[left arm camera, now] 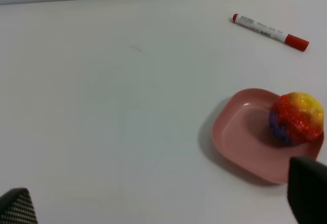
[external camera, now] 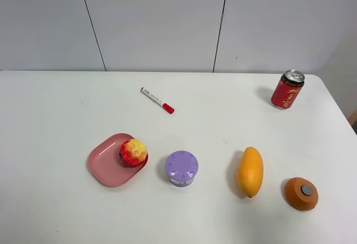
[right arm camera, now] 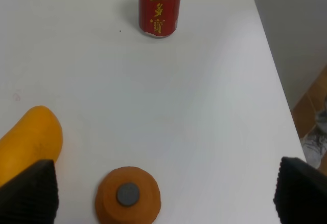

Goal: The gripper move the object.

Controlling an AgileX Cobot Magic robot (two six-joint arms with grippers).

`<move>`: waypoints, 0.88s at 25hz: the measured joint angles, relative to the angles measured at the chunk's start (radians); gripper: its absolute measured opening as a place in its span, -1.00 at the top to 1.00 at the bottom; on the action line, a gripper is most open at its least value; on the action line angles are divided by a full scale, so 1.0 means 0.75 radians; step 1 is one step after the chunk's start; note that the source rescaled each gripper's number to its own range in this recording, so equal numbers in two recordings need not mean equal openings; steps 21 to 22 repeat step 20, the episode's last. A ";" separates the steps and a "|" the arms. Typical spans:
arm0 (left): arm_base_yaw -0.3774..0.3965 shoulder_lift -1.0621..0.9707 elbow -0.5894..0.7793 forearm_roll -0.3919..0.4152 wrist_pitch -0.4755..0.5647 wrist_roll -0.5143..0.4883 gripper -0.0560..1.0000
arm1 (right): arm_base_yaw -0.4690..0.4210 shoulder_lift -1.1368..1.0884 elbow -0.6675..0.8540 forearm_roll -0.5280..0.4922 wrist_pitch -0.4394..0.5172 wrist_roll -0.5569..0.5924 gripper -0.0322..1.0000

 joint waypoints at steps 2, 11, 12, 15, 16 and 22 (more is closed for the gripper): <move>0.000 0.000 0.000 0.000 0.000 0.000 -1.00 | 0.000 0.000 0.001 0.000 0.000 0.000 -0.19; 0.000 0.000 0.000 0.000 0.000 0.000 -1.00 | 0.031 0.000 0.001 0.115 0.000 -0.039 -0.85; 0.000 0.000 0.000 0.000 0.000 0.000 -1.00 | 0.038 0.000 0.001 0.132 0.000 -0.050 -0.90; 0.000 0.000 0.000 0.000 0.000 0.000 -1.00 | 0.063 0.000 0.001 0.142 0.000 -0.058 -0.98; 0.000 0.000 0.000 0.000 0.000 0.000 -1.00 | 0.080 0.000 0.001 0.142 0.000 -0.056 -0.99; 0.000 0.000 0.000 0.000 0.000 0.000 -1.00 | 0.133 0.000 0.001 0.139 0.000 -0.056 -0.99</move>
